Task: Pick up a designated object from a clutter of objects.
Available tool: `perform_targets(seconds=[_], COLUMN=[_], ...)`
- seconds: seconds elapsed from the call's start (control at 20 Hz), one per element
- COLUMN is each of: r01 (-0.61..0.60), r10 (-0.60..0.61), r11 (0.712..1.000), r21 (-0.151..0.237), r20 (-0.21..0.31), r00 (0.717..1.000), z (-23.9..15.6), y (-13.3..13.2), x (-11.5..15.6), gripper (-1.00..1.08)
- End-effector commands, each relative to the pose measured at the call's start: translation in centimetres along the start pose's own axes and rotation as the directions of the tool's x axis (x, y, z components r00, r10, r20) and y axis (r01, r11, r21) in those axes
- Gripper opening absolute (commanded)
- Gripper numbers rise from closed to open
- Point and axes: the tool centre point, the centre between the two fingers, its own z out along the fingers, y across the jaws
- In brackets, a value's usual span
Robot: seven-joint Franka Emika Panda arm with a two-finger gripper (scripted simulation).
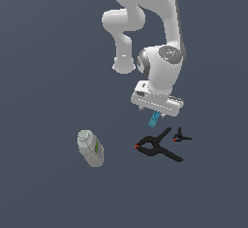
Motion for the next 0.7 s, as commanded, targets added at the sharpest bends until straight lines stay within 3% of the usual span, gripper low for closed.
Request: perform_targets(seconds=[0.0, 0.65], r01=[-0.035, -0.13], r10=[0.035, 0.13], r11=[0.999, 0.992], r21=[0.003, 0.009], r20=[0.004, 0.018], r00=[0.999, 0.991], z=[1.5, 5.5], y=[-0.7, -2.5], x=[-1.2, -4.7], gripper=[1.0, 1.0])
